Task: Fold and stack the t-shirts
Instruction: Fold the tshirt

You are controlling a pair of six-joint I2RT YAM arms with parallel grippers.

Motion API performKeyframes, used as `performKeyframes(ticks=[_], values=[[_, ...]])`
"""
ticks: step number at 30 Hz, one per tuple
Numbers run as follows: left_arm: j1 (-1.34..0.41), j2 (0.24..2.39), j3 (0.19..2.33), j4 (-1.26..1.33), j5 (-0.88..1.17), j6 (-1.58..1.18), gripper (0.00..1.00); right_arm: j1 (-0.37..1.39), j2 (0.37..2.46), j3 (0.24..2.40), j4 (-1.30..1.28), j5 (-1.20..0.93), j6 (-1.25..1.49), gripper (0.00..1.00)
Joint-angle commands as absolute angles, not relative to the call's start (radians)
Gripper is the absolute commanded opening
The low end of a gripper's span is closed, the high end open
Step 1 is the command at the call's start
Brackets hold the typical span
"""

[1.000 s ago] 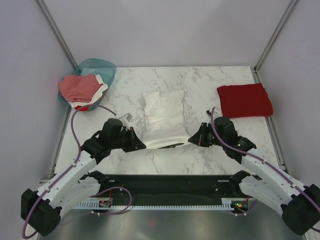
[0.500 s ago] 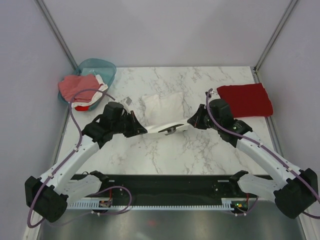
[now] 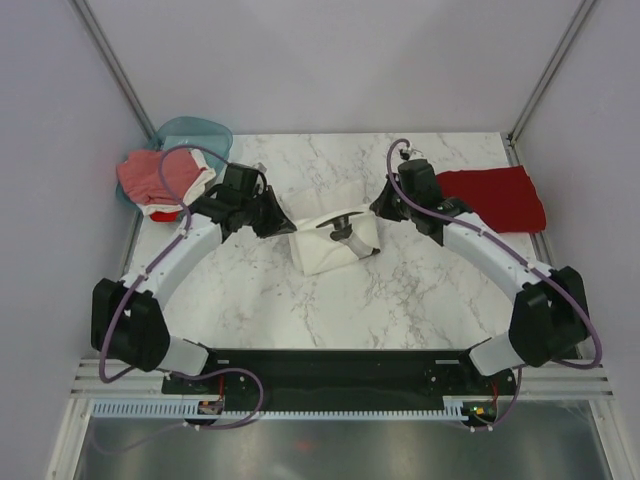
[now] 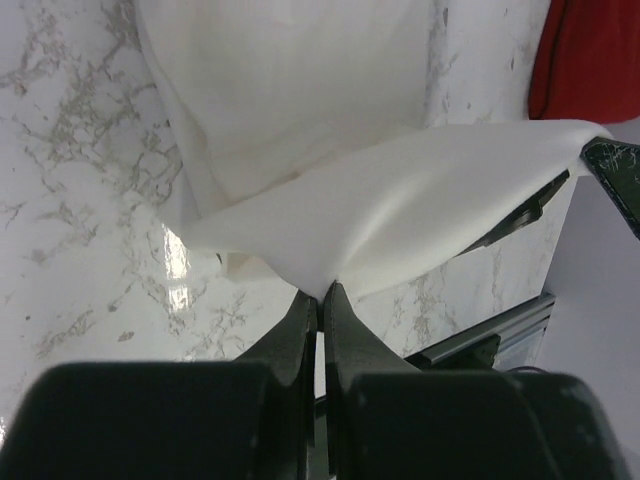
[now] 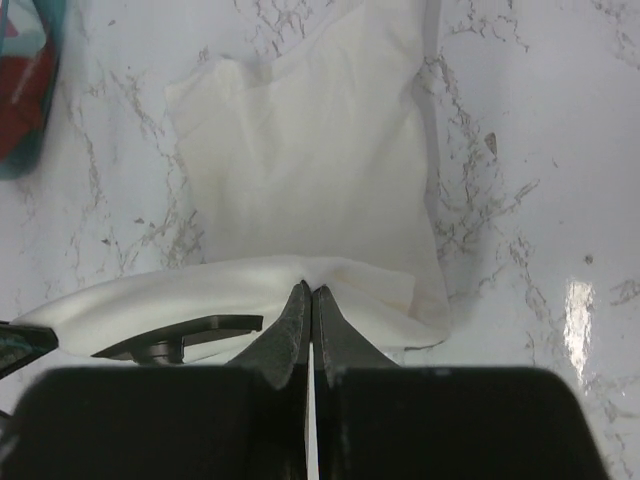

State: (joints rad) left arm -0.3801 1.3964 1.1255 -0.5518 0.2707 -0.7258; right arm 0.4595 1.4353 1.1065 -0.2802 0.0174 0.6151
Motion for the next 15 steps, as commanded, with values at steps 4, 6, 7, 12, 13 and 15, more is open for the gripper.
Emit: performKeyframes(ticks=[4,6,7,12,13,15], values=[[-0.319,1.572,1.265,-0.531,0.267,-0.747,0.02,0.388,1.632,1.268,-0.155,-0.029,0.594,0.0],[-0.308,1.618,1.325,-0.519,0.264,-0.752,0.02,0.379,1.704,1.33,-0.121,-0.043,0.586,0.0],[-0.305,1.67,1.348,-0.517,0.258,-0.759,0.02,0.37,1.73,1.351,-0.109,-0.049,0.584,0.0],[-0.25,1.871,1.549,-0.455,0.265,-0.808,0.44,0.351,1.972,1.555,-0.008,-0.097,0.603,0.51],[-0.238,1.906,1.583,-0.442,0.278,-0.818,0.65,0.35,2.011,1.593,0.017,-0.086,0.6,0.96],[-0.218,2.012,1.681,-0.44,0.287,-0.824,0.82,0.351,2.101,1.688,0.003,-0.083,0.566,0.98]])
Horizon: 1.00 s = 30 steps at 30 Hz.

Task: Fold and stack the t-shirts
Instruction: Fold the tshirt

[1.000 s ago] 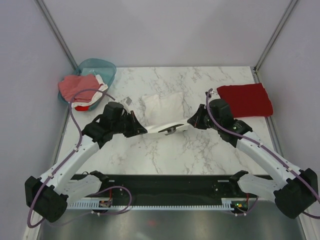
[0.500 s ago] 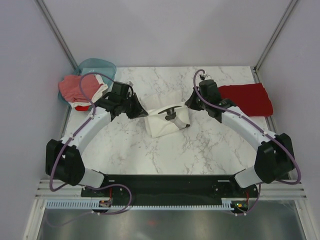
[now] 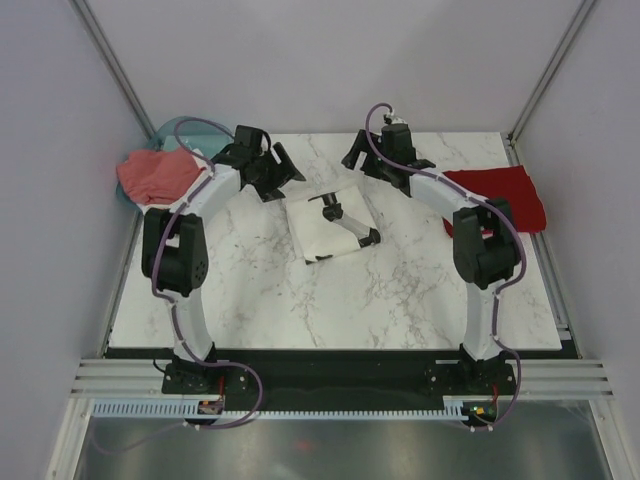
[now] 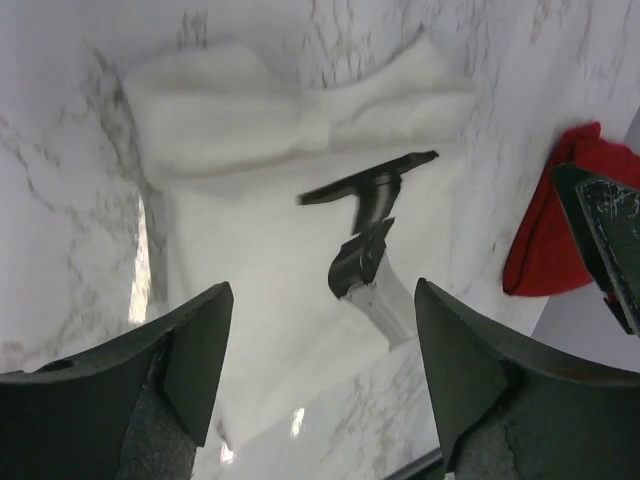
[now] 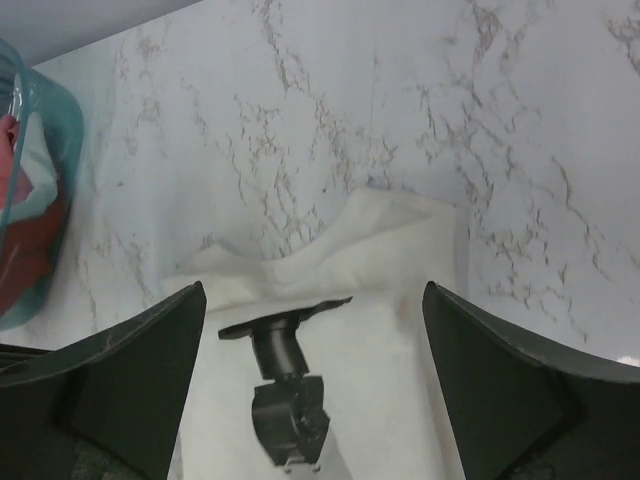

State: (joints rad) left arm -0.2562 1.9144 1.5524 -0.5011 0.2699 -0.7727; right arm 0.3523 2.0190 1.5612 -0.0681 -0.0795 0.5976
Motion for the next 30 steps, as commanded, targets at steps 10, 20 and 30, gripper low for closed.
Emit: performKeyframes(ticks=[10,20,30], values=[[-0.219,1.875,1.412,-0.292,0.305,-0.827,0.85,0.347,1.987,1.408,0.081,-0.094,0.54,0.87],[-0.276,1.79,1.011,-0.022,0.359,-0.845,0.79,0.362,1.928,1.132,0.1,-0.133,0.592,0.74],[-0.311,1.743,0.876,0.055,0.376,-0.818,0.56,0.394,1.85,1.011,0.068,-0.163,0.626,0.33]])
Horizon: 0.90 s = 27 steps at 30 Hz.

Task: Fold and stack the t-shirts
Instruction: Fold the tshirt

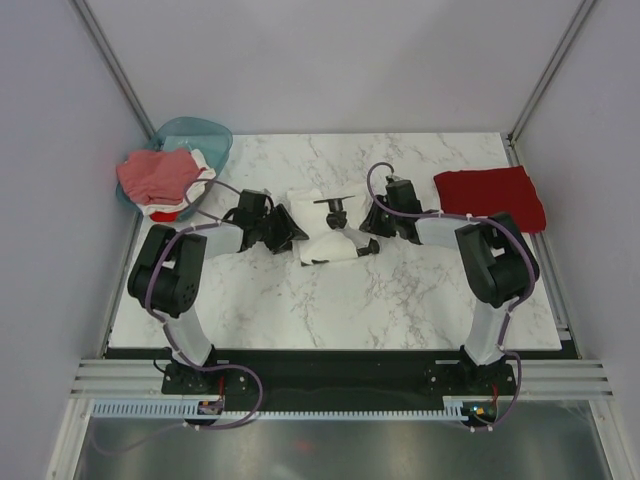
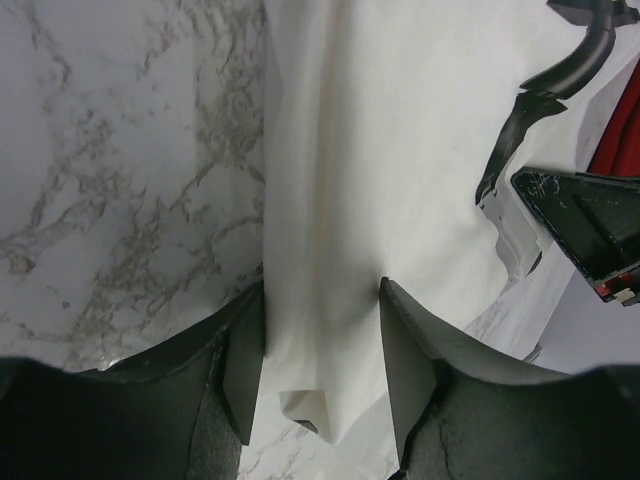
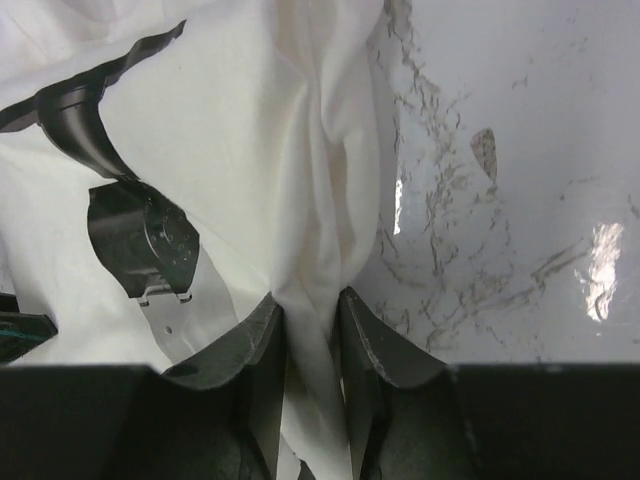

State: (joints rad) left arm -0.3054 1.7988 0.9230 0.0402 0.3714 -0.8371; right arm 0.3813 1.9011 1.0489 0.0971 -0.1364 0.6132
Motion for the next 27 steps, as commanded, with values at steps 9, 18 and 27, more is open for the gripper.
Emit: performKeyframes(ticks=[9,18,27], values=[[-0.345,1.55,0.736,-0.047,0.295,-0.769,0.52,0.428,1.677,0.871,0.026,-0.14,0.626,0.35],[-0.351,1.525,0.834,-0.137,0.199,-0.733,0.79,0.425,1.612,0.899,0.006,-0.006,0.6,0.84],[-0.342,1.824,1.074,-0.106,0.21,-0.716,0.77,0.419,1.85,1.107,-0.038,0.097,0.584,0.73]])
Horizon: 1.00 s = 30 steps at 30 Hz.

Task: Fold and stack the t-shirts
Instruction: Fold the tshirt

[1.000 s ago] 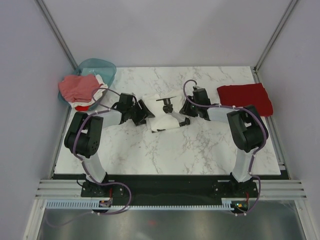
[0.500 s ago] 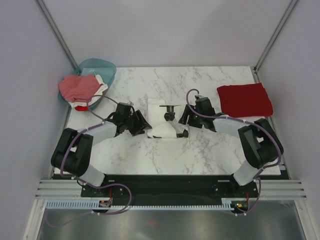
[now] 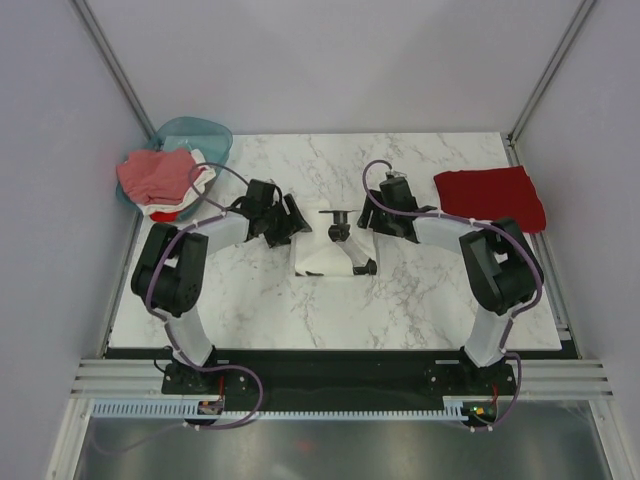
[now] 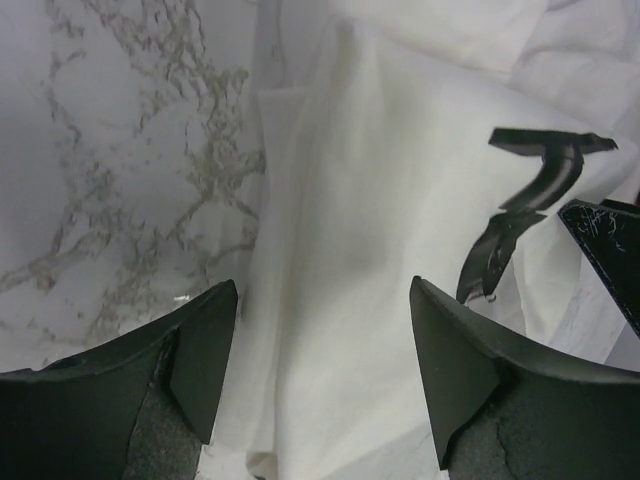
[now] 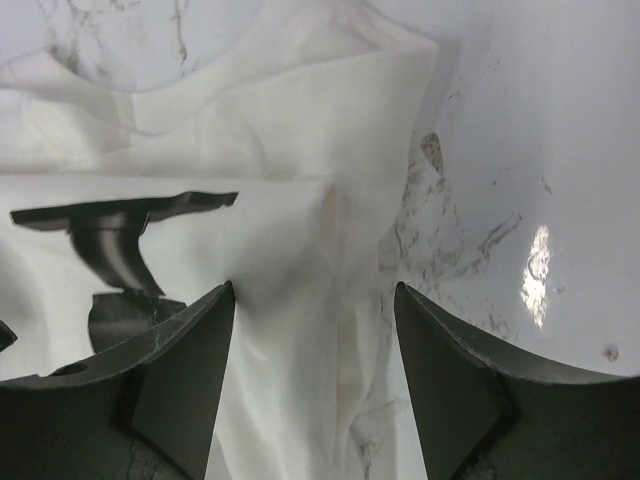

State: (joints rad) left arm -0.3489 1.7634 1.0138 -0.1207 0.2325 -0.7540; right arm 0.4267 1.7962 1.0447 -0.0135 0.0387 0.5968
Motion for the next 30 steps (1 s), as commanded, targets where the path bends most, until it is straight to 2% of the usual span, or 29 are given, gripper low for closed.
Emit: performKeyframes(ticks=[1,10,13,14,17,19,24,28,30], values=[[-0.341,1.839,1.106,-0.109,0.207,-0.721,0.77,0.416,1.874,1.132,-0.046,0.1,0.586,0.73],[-0.298,2.0,1.245,-0.129,0.199,-0.746,0.75,0.367,2.009,1.252,-0.046,0.075,0.584,0.69],[-0.298,2.035,1.282,-0.129,0.212,-0.742,0.69,0.365,2.045,1.272,-0.026,0.042,0.586,0.6],[-0.298,2.046,1.288,-0.127,0.221,-0.744,0.65,0.367,2.051,1.272,-0.014,0.016,0.586,0.55],[-0.298,2.083,1.31,-0.127,0.244,-0.745,0.56,0.367,2.072,1.27,0.031,-0.029,0.583,0.48],[-0.301,2.094,1.304,-0.126,0.259,-0.765,0.56,0.365,2.082,1.273,0.034,-0.037,0.589,0.45],[-0.321,2.045,1.256,-0.117,0.25,-0.769,0.63,0.368,2.056,1.243,0.046,-0.048,0.612,0.44],[-0.324,2.02,1.247,-0.117,0.201,-0.747,0.56,0.368,2.03,1.209,0.058,-0.051,0.634,0.36],[-0.324,2.037,1.256,-0.117,0.201,-0.746,0.51,0.37,2.014,1.19,0.07,-0.052,0.635,0.35]])
